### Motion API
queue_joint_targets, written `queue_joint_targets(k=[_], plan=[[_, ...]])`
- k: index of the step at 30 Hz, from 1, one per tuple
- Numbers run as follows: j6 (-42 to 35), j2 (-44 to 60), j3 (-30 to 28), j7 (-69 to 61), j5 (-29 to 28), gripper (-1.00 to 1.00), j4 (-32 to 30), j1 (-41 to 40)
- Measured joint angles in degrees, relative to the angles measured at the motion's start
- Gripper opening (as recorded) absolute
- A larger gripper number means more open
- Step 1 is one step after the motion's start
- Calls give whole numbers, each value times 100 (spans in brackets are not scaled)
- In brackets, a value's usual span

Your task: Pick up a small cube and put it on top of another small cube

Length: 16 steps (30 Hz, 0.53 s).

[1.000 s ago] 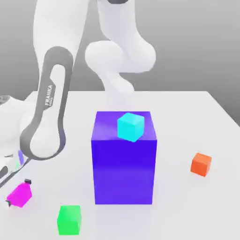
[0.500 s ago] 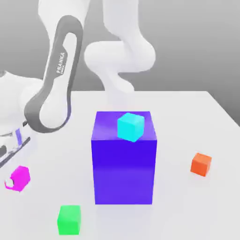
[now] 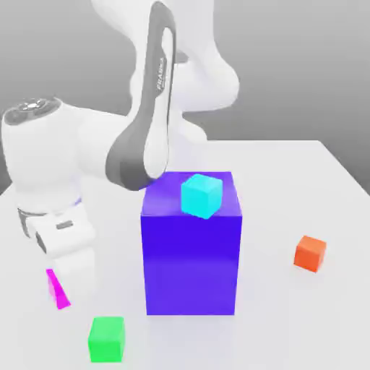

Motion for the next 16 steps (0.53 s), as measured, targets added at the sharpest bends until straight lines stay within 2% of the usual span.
queue_joint_targets(k=[5, 12, 13, 16], plan=[[-84, -141, 267, -901, -169, -100, 18, 156], [602, 666, 752, -1552, 571, -100, 90, -139], [698, 791, 838, -1645, 698, 100, 99, -205], [698, 791, 837, -1645, 698, 100, 99, -205]])
